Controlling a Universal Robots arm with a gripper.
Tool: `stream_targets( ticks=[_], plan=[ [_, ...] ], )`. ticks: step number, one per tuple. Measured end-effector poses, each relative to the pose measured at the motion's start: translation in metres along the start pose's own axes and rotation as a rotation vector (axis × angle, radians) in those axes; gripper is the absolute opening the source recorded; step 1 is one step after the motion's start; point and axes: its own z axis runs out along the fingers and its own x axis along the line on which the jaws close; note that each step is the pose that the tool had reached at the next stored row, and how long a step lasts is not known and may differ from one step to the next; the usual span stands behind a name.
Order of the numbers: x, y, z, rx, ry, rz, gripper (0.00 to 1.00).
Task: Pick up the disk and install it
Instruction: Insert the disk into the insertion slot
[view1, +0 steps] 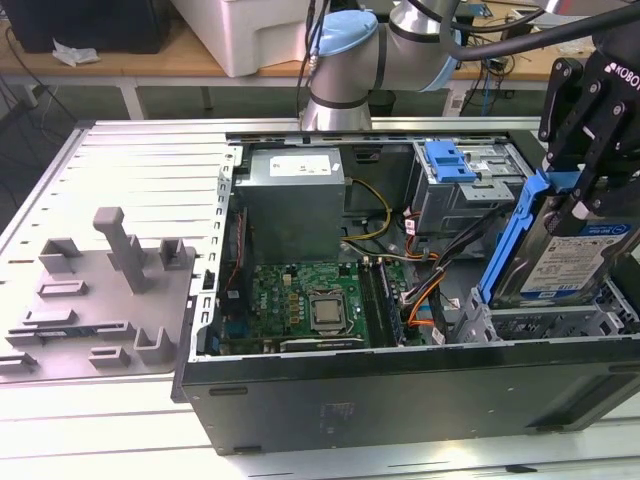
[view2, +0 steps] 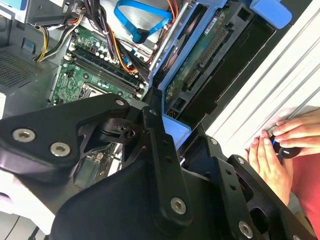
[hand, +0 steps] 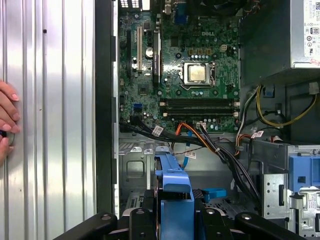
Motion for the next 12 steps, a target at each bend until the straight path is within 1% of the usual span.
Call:
stream_targets(
  ticks=[7, 12],
  plan=[
    [0.0015, 0.0000, 0.0001, -0.0028, -0.0002, 0.007, 0.37],
    [0.0020, 0.0000, 0.0002, -0.0084, -0.0001, 0.009, 0.37]
  ],
)
